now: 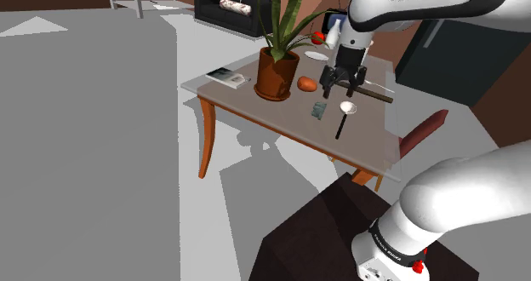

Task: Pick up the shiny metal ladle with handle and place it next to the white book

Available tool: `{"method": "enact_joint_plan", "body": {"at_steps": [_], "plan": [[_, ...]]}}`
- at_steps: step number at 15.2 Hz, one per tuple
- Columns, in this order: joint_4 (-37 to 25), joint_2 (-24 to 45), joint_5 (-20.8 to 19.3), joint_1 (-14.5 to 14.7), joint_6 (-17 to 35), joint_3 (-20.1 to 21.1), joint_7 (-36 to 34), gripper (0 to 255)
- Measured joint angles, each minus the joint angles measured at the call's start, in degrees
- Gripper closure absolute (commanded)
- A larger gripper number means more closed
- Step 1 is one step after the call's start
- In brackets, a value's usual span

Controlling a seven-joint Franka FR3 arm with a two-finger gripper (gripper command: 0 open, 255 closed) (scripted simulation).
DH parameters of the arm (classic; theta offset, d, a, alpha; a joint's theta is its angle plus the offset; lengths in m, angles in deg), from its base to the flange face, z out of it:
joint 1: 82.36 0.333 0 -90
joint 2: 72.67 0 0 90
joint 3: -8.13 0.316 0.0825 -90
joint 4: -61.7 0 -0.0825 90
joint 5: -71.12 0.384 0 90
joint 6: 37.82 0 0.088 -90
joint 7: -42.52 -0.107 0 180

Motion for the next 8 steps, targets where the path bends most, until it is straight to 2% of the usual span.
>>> {"method": "enact_joint_plan", "body": {"at_steps": [8], "plan": [[-3.6, 12.71, 0.0, -5.78, 7.79, -3.95, -9.33, 0]]}}
